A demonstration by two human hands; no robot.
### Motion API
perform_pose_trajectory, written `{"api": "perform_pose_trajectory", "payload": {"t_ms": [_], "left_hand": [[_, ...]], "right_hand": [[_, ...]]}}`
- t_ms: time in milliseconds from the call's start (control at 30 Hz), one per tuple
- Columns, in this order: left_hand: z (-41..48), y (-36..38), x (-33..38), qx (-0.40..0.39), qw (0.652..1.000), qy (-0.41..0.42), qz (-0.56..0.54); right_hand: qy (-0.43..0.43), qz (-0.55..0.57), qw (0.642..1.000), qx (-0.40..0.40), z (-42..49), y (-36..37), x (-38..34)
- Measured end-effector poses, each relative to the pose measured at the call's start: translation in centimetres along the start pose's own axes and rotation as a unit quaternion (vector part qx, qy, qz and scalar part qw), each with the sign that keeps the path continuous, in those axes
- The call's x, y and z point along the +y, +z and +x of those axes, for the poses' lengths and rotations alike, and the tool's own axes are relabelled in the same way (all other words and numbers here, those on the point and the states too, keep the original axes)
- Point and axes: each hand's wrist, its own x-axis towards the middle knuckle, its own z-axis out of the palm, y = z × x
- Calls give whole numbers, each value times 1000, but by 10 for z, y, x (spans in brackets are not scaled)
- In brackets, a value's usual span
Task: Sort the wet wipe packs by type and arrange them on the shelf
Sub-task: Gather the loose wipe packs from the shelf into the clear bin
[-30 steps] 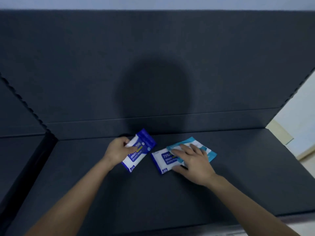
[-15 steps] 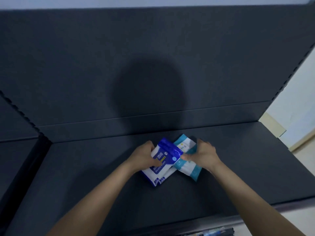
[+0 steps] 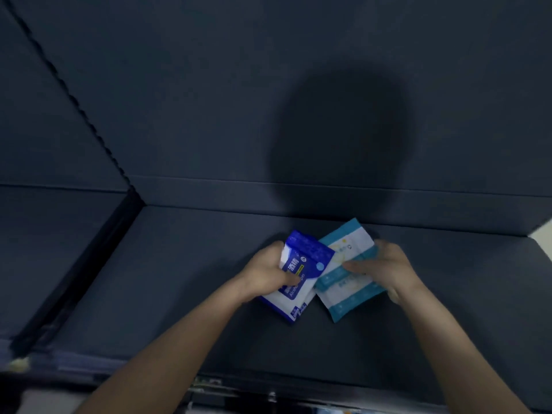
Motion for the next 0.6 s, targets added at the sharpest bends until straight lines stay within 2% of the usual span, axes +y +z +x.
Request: {"api": "perform_pose_trajectory", "payload": {"t_ms": [133, 300, 467, 600], "left_hand": [[-18, -18, -13, 103, 992, -11, -71], [-59, -54, -35, 202, 963, -13, -177], [-122, -87, -74, 302, 933, 4, -196], [-191, -110, -112, 369, 908, -8, -197]], "right_hand": [[-35, 81, 996, -10, -5, 22, -14], [-106, 135, 985, -33, -28, 68, -36], [-163, 173, 970, -50, -69, 124, -55], [-186, 159, 964, -103, -113, 183, -64]]}}
